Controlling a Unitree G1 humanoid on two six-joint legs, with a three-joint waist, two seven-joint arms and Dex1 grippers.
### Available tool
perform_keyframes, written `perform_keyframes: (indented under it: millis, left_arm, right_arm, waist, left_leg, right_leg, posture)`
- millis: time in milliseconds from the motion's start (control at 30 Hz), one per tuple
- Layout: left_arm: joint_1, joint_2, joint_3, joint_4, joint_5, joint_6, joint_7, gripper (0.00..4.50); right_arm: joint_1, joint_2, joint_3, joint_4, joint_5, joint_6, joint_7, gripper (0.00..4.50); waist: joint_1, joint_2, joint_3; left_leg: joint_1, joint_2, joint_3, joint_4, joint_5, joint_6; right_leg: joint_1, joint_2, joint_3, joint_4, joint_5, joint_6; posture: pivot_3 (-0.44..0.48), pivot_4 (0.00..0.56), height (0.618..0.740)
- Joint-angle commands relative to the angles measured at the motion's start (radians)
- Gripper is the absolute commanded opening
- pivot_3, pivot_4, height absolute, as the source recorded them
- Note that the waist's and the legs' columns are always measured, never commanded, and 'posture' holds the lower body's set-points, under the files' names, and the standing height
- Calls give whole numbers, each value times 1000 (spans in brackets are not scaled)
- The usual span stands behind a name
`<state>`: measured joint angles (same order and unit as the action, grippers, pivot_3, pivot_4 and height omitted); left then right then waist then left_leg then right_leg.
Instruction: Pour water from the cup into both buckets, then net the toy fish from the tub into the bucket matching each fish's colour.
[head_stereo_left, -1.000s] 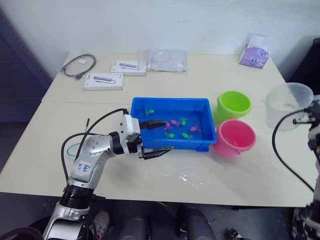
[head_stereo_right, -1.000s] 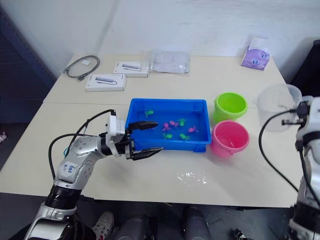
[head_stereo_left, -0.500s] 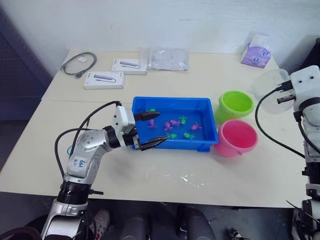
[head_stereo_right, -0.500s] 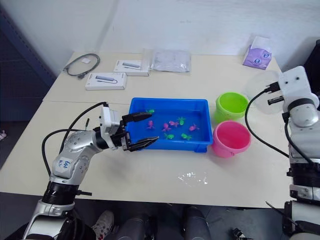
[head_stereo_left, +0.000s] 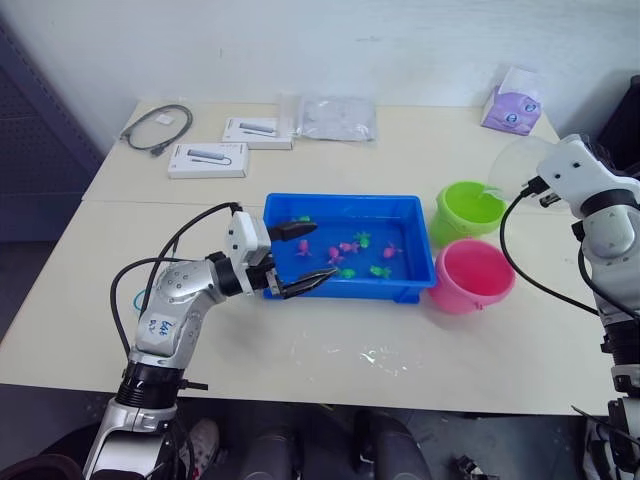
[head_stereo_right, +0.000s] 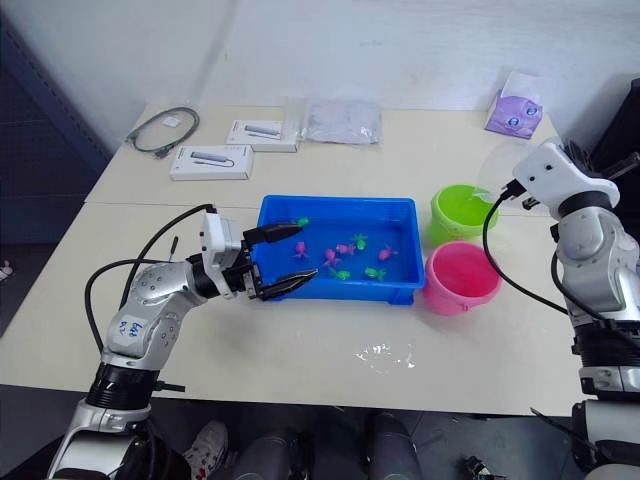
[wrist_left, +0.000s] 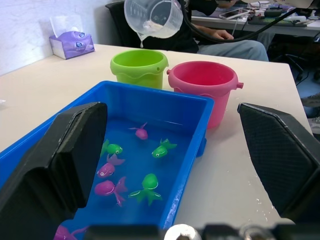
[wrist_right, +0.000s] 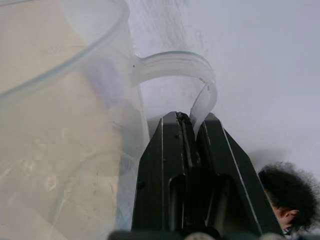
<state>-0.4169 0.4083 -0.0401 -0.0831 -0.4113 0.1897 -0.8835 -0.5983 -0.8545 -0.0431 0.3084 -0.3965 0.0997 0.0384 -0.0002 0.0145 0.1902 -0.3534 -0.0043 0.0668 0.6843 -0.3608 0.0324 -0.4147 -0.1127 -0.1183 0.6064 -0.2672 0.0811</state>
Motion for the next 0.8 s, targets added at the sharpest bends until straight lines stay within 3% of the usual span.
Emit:
perform_keyframes:
  millis: [33, 267, 800]
  left_arm:
    - [13, 0, 9, -34, 2, -17, 8, 4500]
    - [28, 0, 9, -47, 5, -18, 20, 4500]
    - [32, 0, 12, -61, 13, -48, 45, 4500]
  right_arm:
    - [-25, -16, -4, -11, -42, -45, -46, 66]
    - [-42, -38, 60, 13, -159, -89, -82, 66]
    - [-67, -43, 79, 53, -288, -173, -219, 66]
  waist:
    - [0, 0, 0]
    - [-1, 0, 0]
    - [-1, 0, 0]
  left_leg:
    - [0, 0, 0, 0, 0, 0]
    - [0, 0, 0, 0, 0, 0]
    - [0, 0, 0, 0, 0, 0]
  right_leg:
    - [0, 0, 0, 0, 0, 0]
    - [0, 0, 0, 0, 0, 0]
    - [0, 0, 0, 0, 0, 0]
  posture:
    - [0, 150, 740]
    - [0, 150, 740]
    - [0, 150, 740]
